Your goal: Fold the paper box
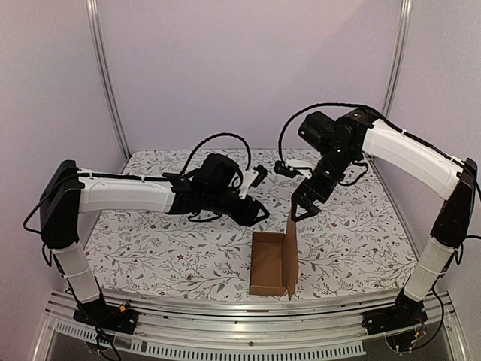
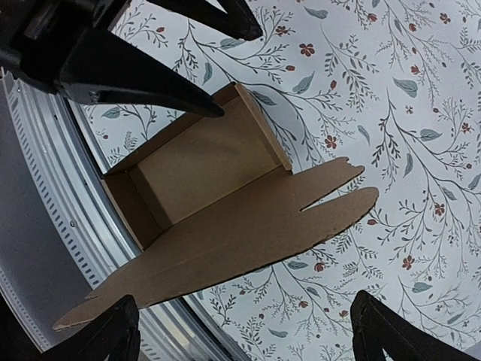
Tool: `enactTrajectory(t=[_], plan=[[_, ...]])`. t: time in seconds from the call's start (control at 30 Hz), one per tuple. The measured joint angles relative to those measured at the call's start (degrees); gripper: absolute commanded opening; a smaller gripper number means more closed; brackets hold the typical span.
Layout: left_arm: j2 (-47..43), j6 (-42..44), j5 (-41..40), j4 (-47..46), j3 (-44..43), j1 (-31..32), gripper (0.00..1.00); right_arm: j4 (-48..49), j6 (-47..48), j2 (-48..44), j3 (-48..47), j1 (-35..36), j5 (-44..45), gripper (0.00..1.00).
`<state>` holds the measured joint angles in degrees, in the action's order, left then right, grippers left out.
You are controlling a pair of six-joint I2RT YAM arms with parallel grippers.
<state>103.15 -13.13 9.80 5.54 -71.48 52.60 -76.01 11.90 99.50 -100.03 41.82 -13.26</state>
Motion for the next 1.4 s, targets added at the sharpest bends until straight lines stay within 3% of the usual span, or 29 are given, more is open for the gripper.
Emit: enactTrajectory(t=[0.17, 0.3, 0.47, 0.73, 0.83, 1.03, 1.33, 1.4], plan=[[0.68, -1.49, -1.77, 0.79, -0.7, 2.03, 0.51, -0.02, -5.68, 0.07, 0.0, -0.76, -7.23, 0.98], [0.68, -3.82, -6.29, 1.36, -0.66, 3.76, 0.51, 0.55, -9.22, 0.48, 0.5, -0.76, -9.77, 0.86], [-1.86, -8.59, -19.67, 4.87, 1.7, 4.72, 0.51, 0.96, -14.14, 3.72, 2.01, -0.76, -8.44, 0.74], [-14.14, -13.77, -34.36, 10.12, 8.76, 4.35, 0.51, 1.03, -16.33, 4.5, 2.82, -0.74, -6.54, 0.5], [-16.94, -14.71, -36.48, 11.1, 9.73, 4.33, 0.51, 1.03, -15.87, 4.48, 2.82, -0.74, -4.87, 0.4], [-22.32, -16.33, -38.64, 13.57, 13.09, 4.33, 0.52, 1.05, -13.77, 4.39, 2.82, 0.66, -1.16, 0.3], [-32.35, -17.99, -40.92, 16.31, 16.98, 4.33, 0.52, 1.25, -8.74, 4.37, 1.68, 8.92, 8.09, 0.01], [-34.01, -17.99, -40.63, 16.39, 17.99, 4.33, 0.52, 1.29, -7.87, 4.39, 0.87, 9.99, 9.99, 0.0]])
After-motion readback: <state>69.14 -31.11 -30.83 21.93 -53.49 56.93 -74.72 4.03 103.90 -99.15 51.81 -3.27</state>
